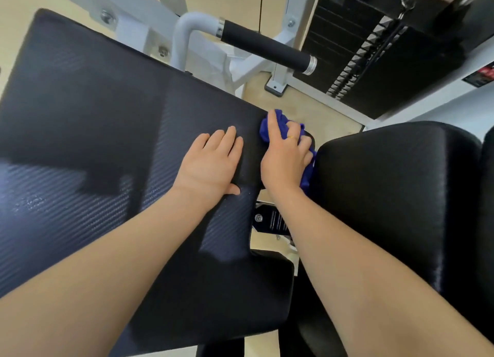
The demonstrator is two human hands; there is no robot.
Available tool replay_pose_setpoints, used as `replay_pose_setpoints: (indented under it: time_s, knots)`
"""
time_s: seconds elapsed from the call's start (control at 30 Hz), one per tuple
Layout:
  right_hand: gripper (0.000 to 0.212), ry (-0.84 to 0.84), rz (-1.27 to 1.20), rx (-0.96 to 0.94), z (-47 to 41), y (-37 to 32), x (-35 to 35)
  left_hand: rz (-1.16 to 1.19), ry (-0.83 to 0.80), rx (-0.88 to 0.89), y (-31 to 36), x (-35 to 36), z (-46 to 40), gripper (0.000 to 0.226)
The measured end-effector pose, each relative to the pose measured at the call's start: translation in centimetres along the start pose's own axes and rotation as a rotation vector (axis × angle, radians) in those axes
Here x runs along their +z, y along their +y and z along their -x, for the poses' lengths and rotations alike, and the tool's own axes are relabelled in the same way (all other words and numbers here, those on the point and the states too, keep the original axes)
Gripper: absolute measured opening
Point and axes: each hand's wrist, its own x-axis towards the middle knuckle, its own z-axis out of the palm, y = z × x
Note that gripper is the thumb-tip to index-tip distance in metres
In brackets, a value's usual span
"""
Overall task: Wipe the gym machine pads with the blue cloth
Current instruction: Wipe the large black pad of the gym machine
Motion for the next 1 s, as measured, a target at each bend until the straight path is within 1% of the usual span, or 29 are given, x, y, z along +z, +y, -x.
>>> replay_pose_setpoints:
  time_s: [0.1,0.23,0.3,0.37,0.4,0.43,0.5,0.53,0.6,0.67,0.73,0.77,0.8,0.87,0.9,0.93,0.97,1.0]
  knots:
    - [0.069,0.033,-0.009,0.049,-1.9,-0.3,-0.6,0.000,0.023,0.000,-0.3,0.5,-0.1,0.097]
    - [0.071,-0.035,0.038,0.012,3.4,-0.5,0.4,-0.028,0.032,-0.012,-0.2,0.3,0.4,0.098]
    - [0.068,-0.024,0.112,-0.070,4.6,-0.3,0.4,-0.033,0.060,-0.028,-0.3,0.2,0.5,0.099]
    - [0.062,0.052,0.219,-0.206,2.4,0.2,-0.2,-0.022,0.064,-0.019,-0.3,0.4,0.5,0.099]
    - [0.060,0.078,0.268,-0.239,0.7,0.5,-0.5,-0.021,0.082,-0.012,-0.3,0.5,0.5,0.099]
    - [0.057,0.089,0.296,-0.229,-1.0,0.7,-0.8,-0.021,0.090,-0.008,-0.4,0.7,0.4,0.098]
    - [0.053,0.084,0.302,-0.105,-3.3,0.9,-1.1,-0.009,0.081,0.006,-0.6,1.2,0.5,0.097]
    - [0.051,0.081,0.308,-0.045,-3.7,1.2,-0.9,-0.001,0.099,0.014,-0.6,1.2,0.5,0.097]
    - [0.049,0.089,0.324,-0.002,-3.5,1.7,-0.6,0.012,0.087,0.008,-0.6,1.1,0.6,0.097]
    - [0.050,0.101,0.261,0.047,-2.4,1.3,-0.4,0.008,0.061,-0.002,-0.6,1.1,0.5,0.099]
    - [0.052,0.076,0.141,0.085,-1.0,-0.6,-0.5,0.015,0.063,-0.010,-0.7,1.1,0.5,0.100]
    - [0.053,0.059,0.102,0.050,-0.3,-1.5,-0.3,0.023,0.075,-0.012,-0.7,1.3,0.5,0.100]
    - [0.056,0.037,0.103,-0.028,0.4,-2.0,-0.3,0.041,0.108,-0.014,-0.8,1.7,0.4,0.100]
    - [0.060,0.012,0.206,-0.237,0.6,-1.3,-0.3,0.055,0.143,-0.020,-0.9,1.7,0.3,0.100]
    - [0.058,0.050,0.278,-0.297,0.1,-0.2,-0.3,0.046,0.130,-0.021,-0.8,1.6,0.3,0.100]
    - [0.056,0.103,0.343,-0.287,-0.5,0.8,-0.5,0.043,0.098,-0.010,-0.7,1.4,0.4,0.099]
    - [0.055,0.132,0.391,-0.218,-1.0,1.4,-0.8,0.046,0.084,-0.015,-0.5,1.3,0.4,0.097]
    - [0.055,0.105,0.396,-0.119,-1.4,1.4,-0.9,0.050,0.071,-0.025,-0.4,1.2,0.4,0.096]
